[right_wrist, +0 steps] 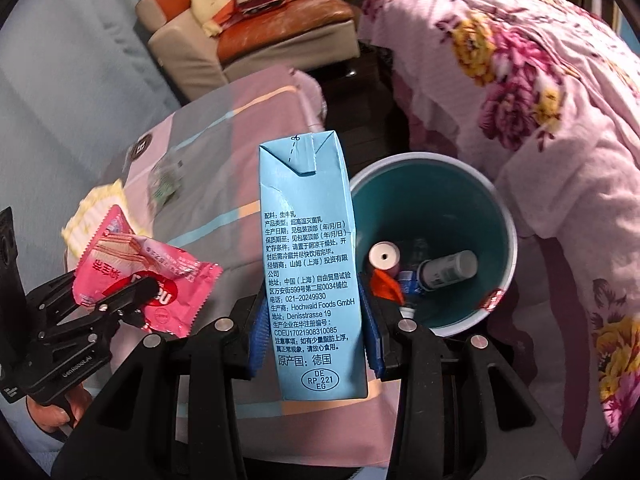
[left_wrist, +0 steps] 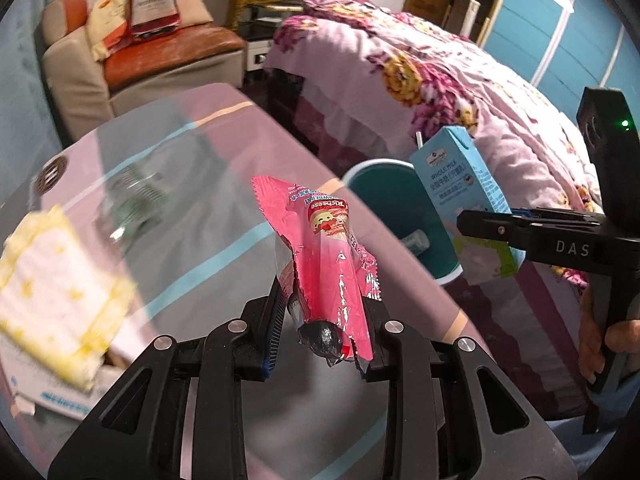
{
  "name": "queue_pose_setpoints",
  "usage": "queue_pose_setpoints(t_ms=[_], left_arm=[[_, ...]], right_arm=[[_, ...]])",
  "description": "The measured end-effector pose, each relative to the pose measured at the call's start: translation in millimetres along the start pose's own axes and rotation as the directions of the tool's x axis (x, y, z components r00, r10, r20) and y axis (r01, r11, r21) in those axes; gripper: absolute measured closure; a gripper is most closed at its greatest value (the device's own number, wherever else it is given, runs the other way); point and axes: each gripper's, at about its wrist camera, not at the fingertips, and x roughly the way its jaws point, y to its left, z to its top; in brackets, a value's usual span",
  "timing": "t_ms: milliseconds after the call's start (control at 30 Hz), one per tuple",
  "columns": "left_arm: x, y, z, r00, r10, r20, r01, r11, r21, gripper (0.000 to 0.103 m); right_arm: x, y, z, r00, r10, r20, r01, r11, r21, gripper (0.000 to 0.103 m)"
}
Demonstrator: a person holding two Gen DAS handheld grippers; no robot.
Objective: Collect trash
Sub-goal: 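Carry both items to the wastebasket and open both tools to drop them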
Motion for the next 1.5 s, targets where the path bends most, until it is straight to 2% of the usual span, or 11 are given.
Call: queue_pose_setpoints(t_ms=[200,433,867,1000,1067,1100,1167,1267,1400,1500], left_arm=[[33,-45,30,0.999,-0.018,-0.028,0.021,0.996,0.081,0.073],[69,-78,55,0.997,-0.040,-0.063,0.048,0.990,0.134,0.073],[116,-96,72,0.990,-0.067,-0.122,0.085,0.985,0.148,0.071],[122,-97,75,0.991,-0.062,-0.122,0.080,0.986,0.149,0.058],[124,-96,76,0.992,-0.055,-0.115,0.072,0.986,0.149,0.038],[123,-96,76,0.993,-0.048,-0.104,0.063,0.986,0.152,0.032],[120,-95,76,0.996,-0.036,-0.087,0.049,0.986,0.158,0.013],[118,-93,77,0.998,-0.017,-0.065,0.027,0.986,0.164,0.009],[119,-85,76,0.998,0.001,-0.070,0.010,0.988,0.152,0.009],[118,-75,73,0.997,-0.015,-0.079,0.024,0.993,0.119,0.009]], right_arm=[[-14,-50,8,0.998,-0.032,0.047,0.028,0.996,0.085,0.066],[-17,-92,13,0.997,-0.050,0.056,0.041,0.986,0.161,0.066],[-3,-117,25,0.997,-0.068,0.025,0.062,0.981,0.186,0.066],[1,-122,28,0.997,-0.073,0.016,0.069,0.978,0.195,0.066],[2,-122,29,0.997,-0.077,0.012,0.073,0.978,0.197,0.066],[3,-123,30,0.997,-0.079,0.009,0.076,0.977,0.199,0.066],[4,-123,30,0.997,-0.082,0.005,0.080,0.977,0.200,0.066],[6,-122,31,0.996,-0.087,0.001,0.085,0.976,0.201,0.066],[8,-120,32,0.996,-0.093,-0.008,0.092,0.975,0.200,0.066],[11,-116,33,0.995,-0.098,-0.019,0.100,0.976,0.193,0.066]])
